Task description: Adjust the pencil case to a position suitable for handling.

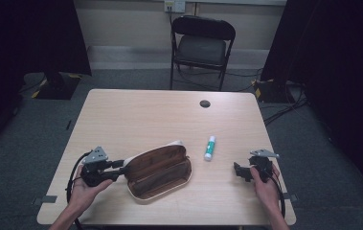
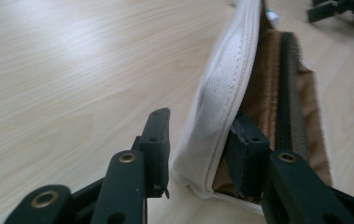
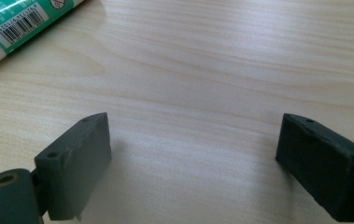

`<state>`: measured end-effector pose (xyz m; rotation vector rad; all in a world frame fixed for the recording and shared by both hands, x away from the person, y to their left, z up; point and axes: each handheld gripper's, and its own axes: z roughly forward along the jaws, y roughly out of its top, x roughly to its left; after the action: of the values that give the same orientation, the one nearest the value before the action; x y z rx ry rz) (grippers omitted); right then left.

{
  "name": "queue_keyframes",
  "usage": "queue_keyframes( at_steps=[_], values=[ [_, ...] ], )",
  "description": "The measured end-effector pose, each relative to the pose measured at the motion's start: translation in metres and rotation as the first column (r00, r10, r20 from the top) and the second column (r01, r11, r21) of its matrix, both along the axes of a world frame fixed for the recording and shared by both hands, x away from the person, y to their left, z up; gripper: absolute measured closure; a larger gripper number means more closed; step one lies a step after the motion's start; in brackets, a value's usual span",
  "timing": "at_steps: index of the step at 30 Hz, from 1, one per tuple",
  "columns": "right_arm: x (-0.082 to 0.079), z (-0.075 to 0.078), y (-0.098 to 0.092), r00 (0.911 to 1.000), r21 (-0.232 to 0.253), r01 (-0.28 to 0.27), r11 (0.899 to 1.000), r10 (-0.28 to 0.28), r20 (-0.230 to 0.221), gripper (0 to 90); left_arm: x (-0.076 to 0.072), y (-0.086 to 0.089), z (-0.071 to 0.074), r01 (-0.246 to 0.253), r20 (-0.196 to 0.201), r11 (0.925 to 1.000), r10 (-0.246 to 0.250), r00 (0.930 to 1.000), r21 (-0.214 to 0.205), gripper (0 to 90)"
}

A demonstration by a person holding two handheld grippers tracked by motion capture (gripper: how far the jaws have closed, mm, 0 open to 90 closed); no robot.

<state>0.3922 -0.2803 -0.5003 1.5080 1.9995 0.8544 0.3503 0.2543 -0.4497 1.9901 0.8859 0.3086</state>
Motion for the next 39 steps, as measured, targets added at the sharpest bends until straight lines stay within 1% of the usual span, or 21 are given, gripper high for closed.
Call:
queue_keyframes(
  at_steps=[1, 3, 5, 7, 11, 12, 15, 17, 19, 21, 23, 24, 26, 29, 31, 32, 35, 36, 37, 38, 39],
  values=[
    [0.000, 0.000, 0.000, 1.0000, -0.002, 0.001, 1.000, -0.001, 0.000, 9.2, 0.002, 0.003, -0.001, -0.012, -0.006, 0.9999, 0.012, 0.9999, -0.008, 62.1],
    [0.000, 0.000, 0.000, 1.0000, 0.000, 0.000, 1.000, 0.000, 0.000, 9.2, 0.003, 0.004, -0.001, -0.013, -0.007, 0.9999, 0.013, 0.9999, 0.002, 62.8],
    [0.000, 0.000, 0.000, 1.0000, 0.000, 0.000, 1.000, 0.000, 0.000, 9.2, 0.003, 0.003, -0.001, 0.002, 0.002, 1.0000, -0.002, 1.0000, 0.002, 68.5],
    [0.000, 0.000, 0.000, 1.0000, -0.001, 0.001, 1.000, -0.001, 0.000, 9.2, 0.004, 0.002, -0.001, 0.009, 0.000, 1.0000, -0.009, 1.0000, -0.002, 73.9],
    [0.000, 0.000, 0.000, 1.0000, -0.002, 0.000, 1.000, 0.000, 0.001, 9.1, 0.009, 0.000, 0.000, -0.001, 0.015, 0.9999, 0.001, 0.9999, 0.012, 77.5],
    [0.000, 0.000, 0.000, 1.0000, -0.002, -0.002, 1.000, 0.002, 0.001, 9.1, 0.010, 0.000, 0.000, -0.007, 0.013, 1.0000, 0.007, 0.9999, 0.005, 77.7],
    [0.000, 0.000, 0.000, 1.0000, -0.002, -0.002, 1.000, 0.002, 0.001, 9.1, 0.013, -0.002, 0.001, -0.011, 0.025, 0.9998, 0.011, 0.9996, 0.015, 78.3],
    [0.000, 0.000, 0.000, 1.0000, -0.003, -0.004, 1.000, 0.004, 0.002, 9.1, 0.014, -0.001, 0.001, -0.012, 0.019, 0.9999, 0.012, 0.9998, -0.004, 78.2],
    [0.001, 0.000, 0.000, 1.0000, -0.002, -0.005, 1.000, 0.005, 0.002, 9.1, 0.015, -0.001, 0.001, -0.012, 0.018, 0.9999, 0.012, 0.9998, -0.003, 77.3],
    [0.001, 0.000, 0.000, 1.0000, -0.002, -0.006, 1.000, 0.006, 0.002, 9.1, 0.015, 0.000, 0.000, -0.017, 0.005, 0.9997, 0.018, 0.9998, -0.015, 73.4],
    [0.001, 0.000, 0.000, 1.0000, -0.002, -0.006, 1.000, 0.006, 0.002, 9.1, 0.014, 0.001, 0.000, -0.008, 0.005, 0.9998, 0.008, 1.0000, -0.018, 70.3],
    [0.001, 0.000, 0.000, 1.0000, -0.002, -0.005, 1.000, 0.005, 0.002, 9.1, 0.013, 0.002, -0.001, -0.006, 0.004, 0.9998, 0.006, 1.0000, -0.019, 67.4],
    [0.001, 0.000, 0.000, 1.0000, -0.002, -0.005, 1.000, 0.005, 0.002, 9.1, 0.012, 0.004, -0.001, -0.019, -0.011, 0.9995, 0.019, 0.9998, -0.026, 57.8],
    [0.001, 0.000, 0.000, 1.0000, -0.002, -0.005, 1.000, 0.005, 0.002, 9.1, 0.007, 0.010, -0.002, -0.025, -0.021, 0.9986, 0.024, 0.9995, -0.046, 48.1],
    [0.001, 0.000, 0.000, 1.0000, -0.002, -0.006, 1.000, 0.006, 0.002, 9.1, 0.005, 0.013, -0.001, -0.029, -0.020, 0.9989, 0.028, 0.9994, -0.036, 43.5],
    [0.001, 0.000, 0.000, 1.0000, -0.002, -0.006, 1.000, 0.006, 0.002, 9.1, 0.003, 0.015, -0.001, -0.030, -0.017, 0.9994, 0.030, 0.9994, -0.019, 41.5],
    [0.001, 0.000, 0.000, 1.0000, -0.002, -0.006, 1.000, 0.006, 0.002, 9.1, 0.002, 0.021, -0.002, -0.040, -0.017, 0.9990, 0.039, 0.9991, -0.020, 36.3],
    [0.001, 0.000, 0.000, 1.0000, -0.002, -0.006, 1.000, 0.006, 0.002, 9.2, 0.003, 0.028, -0.006, -0.058, -0.013, 0.9983, 0.058, 0.9982, -0.008, 33.9],
    [0.001, 0.000, 0.000, 1.0000, -0.002, -0.006, 1.000, 0.006, 0.002, 9.1, 0.003, 0.030, -0.006, -0.069, -0.012, 0.9976, 0.069, 0.9975, 0.006, 32.2],
    [0.001, 0.000, 0.000, 1.0000, -0.002, -0.006, 1.000, 0.006, 0.002, 9.2, 0.005, 0.032, -0.008, -0.086, -0.018, 0.9962, 0.086, 0.9961, 0.011, 30.5],
    [0.001, 0.000, 0.000, 1.0000, -0.002, -0.006, 1.000, 0.006, 0.002, 9.1, 0.007, 0.033, -0.009, -0.090, -0.023, 0.9959, 0.090, 0.9957, 0.013, 28.7]
  ],
)
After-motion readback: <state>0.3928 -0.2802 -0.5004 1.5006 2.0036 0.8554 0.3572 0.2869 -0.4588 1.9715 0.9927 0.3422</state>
